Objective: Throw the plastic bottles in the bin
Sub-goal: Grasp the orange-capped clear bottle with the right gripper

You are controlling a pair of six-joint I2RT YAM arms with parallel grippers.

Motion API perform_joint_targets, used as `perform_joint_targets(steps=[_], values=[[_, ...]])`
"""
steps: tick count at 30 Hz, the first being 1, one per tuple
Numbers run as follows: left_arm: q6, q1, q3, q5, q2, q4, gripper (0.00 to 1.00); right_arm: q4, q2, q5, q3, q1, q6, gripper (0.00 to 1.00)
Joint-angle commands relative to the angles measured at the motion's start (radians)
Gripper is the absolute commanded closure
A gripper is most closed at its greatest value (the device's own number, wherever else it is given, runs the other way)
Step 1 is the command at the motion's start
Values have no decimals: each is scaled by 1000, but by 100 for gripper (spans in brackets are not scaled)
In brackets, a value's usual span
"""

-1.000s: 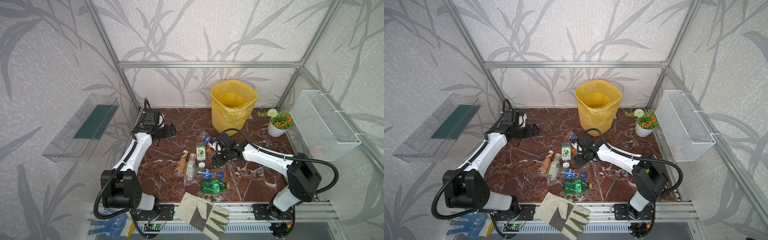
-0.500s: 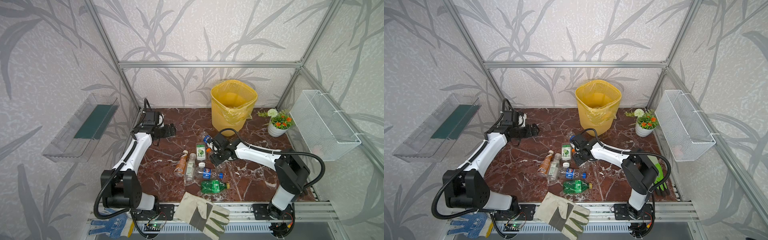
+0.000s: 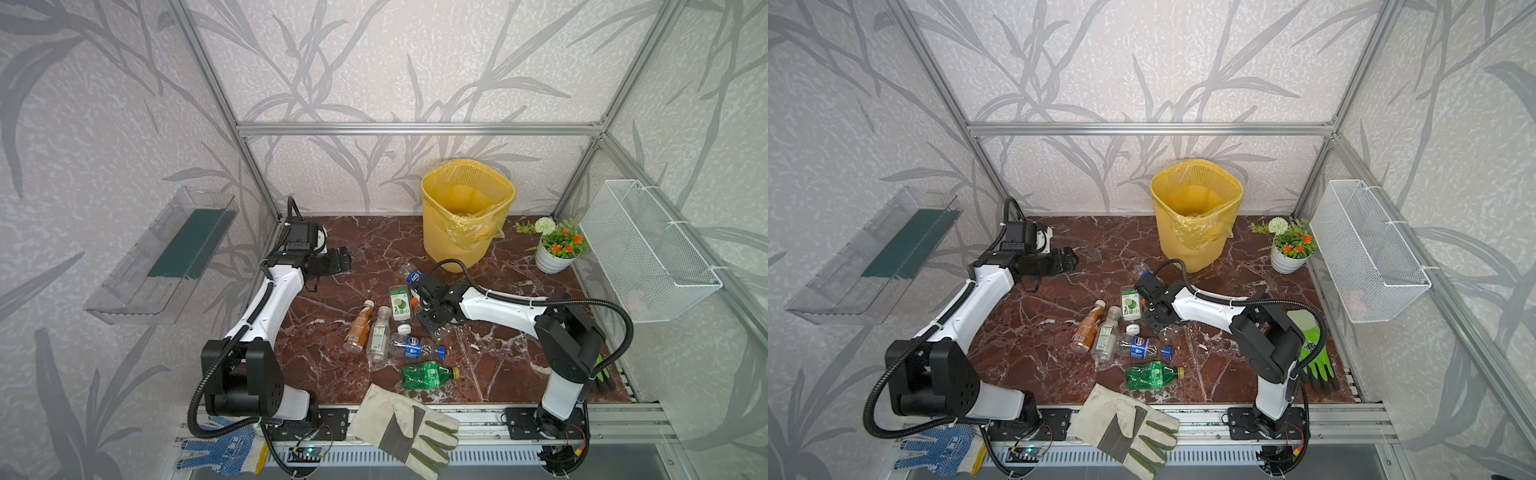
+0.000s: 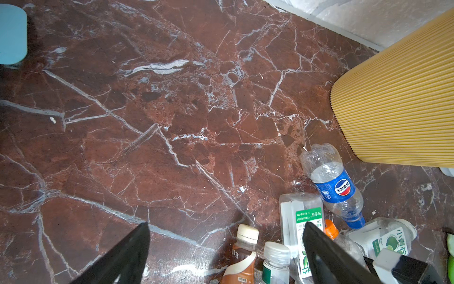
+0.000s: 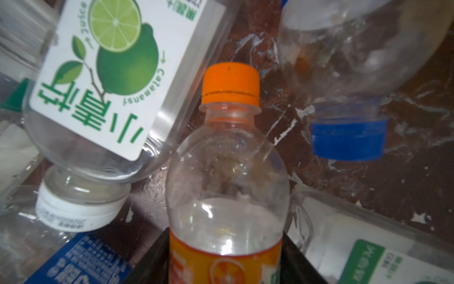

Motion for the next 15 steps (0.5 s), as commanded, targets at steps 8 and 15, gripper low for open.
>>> perform_joint_targets(steps=[8,15], values=[[-8,7,-13,17,2,10,3,-57,-157,37,32,-6,16,48],[-14,7,-14,31,15,13,3,-6,-379,-48,-69,-108,101,48]])
